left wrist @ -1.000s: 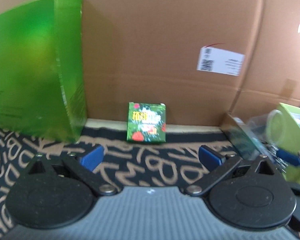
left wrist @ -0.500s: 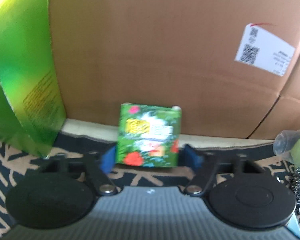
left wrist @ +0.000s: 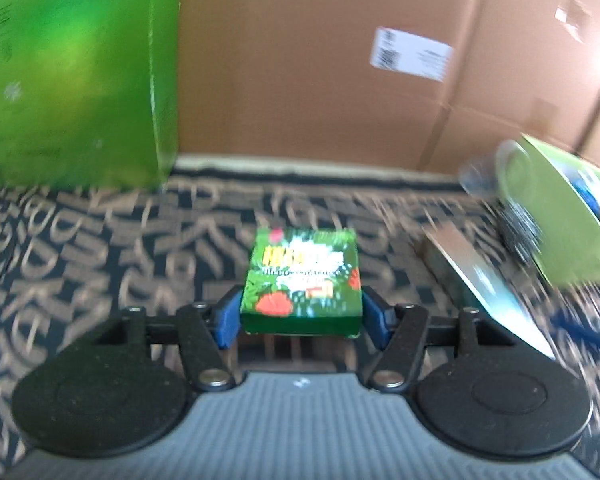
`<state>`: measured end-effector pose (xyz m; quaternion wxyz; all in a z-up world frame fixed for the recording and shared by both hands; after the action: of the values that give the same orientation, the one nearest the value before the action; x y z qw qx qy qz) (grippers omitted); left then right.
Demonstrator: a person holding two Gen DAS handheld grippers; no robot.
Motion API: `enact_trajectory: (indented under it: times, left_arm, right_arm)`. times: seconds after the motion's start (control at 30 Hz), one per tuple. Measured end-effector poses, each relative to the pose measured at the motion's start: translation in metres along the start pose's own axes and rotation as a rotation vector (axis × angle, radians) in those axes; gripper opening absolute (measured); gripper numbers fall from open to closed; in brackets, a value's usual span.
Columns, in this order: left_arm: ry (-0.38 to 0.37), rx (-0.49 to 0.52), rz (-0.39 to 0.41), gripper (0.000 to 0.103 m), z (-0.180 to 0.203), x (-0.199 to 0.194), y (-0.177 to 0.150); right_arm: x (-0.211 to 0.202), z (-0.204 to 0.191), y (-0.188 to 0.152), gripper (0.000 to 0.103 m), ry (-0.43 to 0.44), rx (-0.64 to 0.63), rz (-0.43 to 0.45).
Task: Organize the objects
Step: 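Grasp the green flower box with the left tool while the right tool grasps the tall blue-silver box, then carry the green box and tall box into the light-green box and release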
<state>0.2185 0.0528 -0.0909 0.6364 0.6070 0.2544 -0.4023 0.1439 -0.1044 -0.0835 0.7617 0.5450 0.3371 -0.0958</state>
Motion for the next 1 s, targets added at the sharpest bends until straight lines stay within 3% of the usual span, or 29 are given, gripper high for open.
enact_trajectory:
  times: [0.17, 0.2, 0.27, 0.3, 0.37, 0.43, 0.5, 0.63, 0.87, 0.93, 1.0]
  left_arm:
    - [-0.048, 0.066, -0.033, 0.06, 0.01, -0.02, -0.035]
    - [-0.052, 0.071, -0.032, 0.06, 0.011, -0.022, -0.038]
    - [-0.05, 0.084, -0.03, 0.061, 0.014, -0.031, -0.038]
    - [-0.042, 0.094, -0.027, 0.063, 0.015, -0.033, -0.04]
    - [-0.029, 0.105, -0.02, 0.079, 0.012, -0.034, -0.041]
    - [-0.015, 0.109, -0.005, 0.088, 0.013, -0.034, -0.039]
    - [-0.002, 0.125, -0.004, 0.088, 0.016, -0.032, -0.036]
    - [-0.002, 0.17, -0.044, 0.074, 0.022, -0.022, -0.036]
    - [0.03, 0.159, -0.066, 0.072, 0.019, -0.012, -0.037]
    - [0.036, 0.161, -0.065, 0.06, 0.019, -0.01, -0.037]
    - [0.04, 0.169, -0.068, 0.06, 0.018, -0.011, -0.037]
  right_arm:
    - [0.038, 0.017, 0.003, 0.058, 0.0, 0.117, -0.081]
    - [0.042, 0.019, 0.002, 0.047, 0.007, 0.141, -0.096]
    - [0.039, 0.02, -0.005, 0.043, 0.007, 0.183, -0.115]
    - [0.034, 0.018, -0.01, 0.043, 0.008, 0.188, -0.122]
    - [0.021, 0.014, -0.02, 0.043, 0.011, 0.171, -0.138]
    - [0.009, 0.011, -0.03, 0.043, 0.031, 0.179, -0.141]
    - [0.002, 0.009, -0.037, 0.043, 0.051, 0.18, -0.157]
    - [0.004, 0.005, -0.037, 0.044, 0.043, 0.163, -0.156]
    - [0.016, 0.005, -0.028, 0.048, 0.047, 0.171, -0.15]
    - [0.017, 0.007, -0.03, 0.043, 0.048, 0.181, -0.155]
    - [0.014, 0.007, -0.032, 0.043, 0.068, 0.189, -0.15]
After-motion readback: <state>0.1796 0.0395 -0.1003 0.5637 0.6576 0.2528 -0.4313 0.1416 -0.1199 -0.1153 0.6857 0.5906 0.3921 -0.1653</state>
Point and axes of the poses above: each gripper's, at about its wrist camera, not at the fingertips, and x roughly the way its jaws point, z to its right, y to its top, the point moved 8 cm from there along x, roughly the way its jaws point, and after that the axes turned 10 degrees about -z, right-handed, at the moved point
